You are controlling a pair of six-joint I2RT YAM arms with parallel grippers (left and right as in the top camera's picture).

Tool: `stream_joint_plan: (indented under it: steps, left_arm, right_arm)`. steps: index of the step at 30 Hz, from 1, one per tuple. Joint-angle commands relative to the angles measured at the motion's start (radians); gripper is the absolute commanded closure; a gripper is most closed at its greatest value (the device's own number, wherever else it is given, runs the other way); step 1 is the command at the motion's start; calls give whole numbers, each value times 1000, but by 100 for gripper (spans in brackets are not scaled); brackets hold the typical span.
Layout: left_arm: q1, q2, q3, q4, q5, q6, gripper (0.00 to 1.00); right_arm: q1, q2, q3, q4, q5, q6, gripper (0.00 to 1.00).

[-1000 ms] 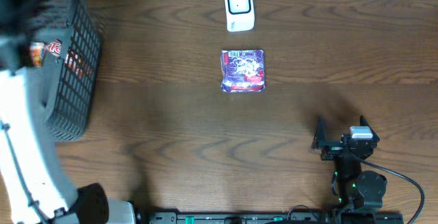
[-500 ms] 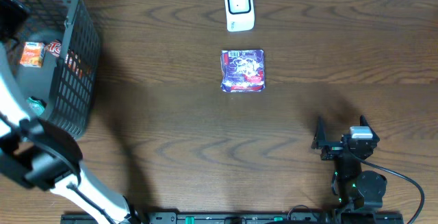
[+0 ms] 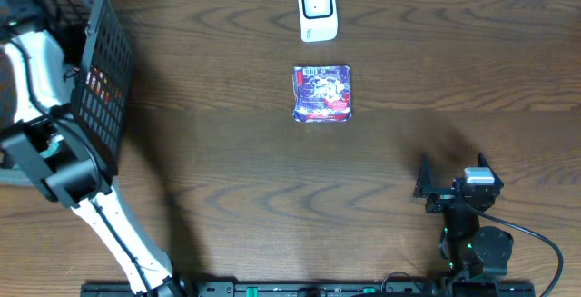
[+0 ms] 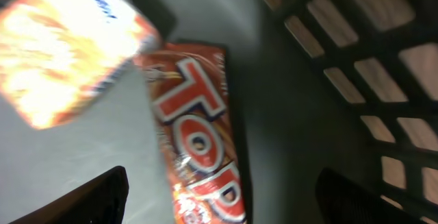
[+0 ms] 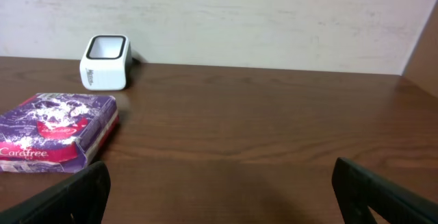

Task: Scan the item barcode
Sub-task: 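Reach the left gripper into the basket and grasp the orange bar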

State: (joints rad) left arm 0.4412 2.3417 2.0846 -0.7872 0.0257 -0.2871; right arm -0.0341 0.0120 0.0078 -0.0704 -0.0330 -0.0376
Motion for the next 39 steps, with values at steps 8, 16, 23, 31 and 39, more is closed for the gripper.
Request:
stream_joint_plan:
  steps: [8, 16, 23, 31, 39]
  left_arm:
    - [-18, 90, -15, -13, -110, 18, 24]
    - [-14, 93, -24, -77, -116, 32, 93]
    - [-13, -114, -12, -82, -115, 27, 93]
    - [-13, -519, -12, -34, -104, 21, 93]
    - [-84, -760, -14, -93, 349, 65, 93]
  right_arm:
    - [10, -7, -2, -3, 1, -9, 1]
    - [10, -7, -2, -3, 1, -9, 1]
    - [10, -7, -2, -3, 1, -9, 1]
    - [10, -7, -2, -3, 1, -9, 1]
    - [10, -7, -2, -3, 1, -9, 1]
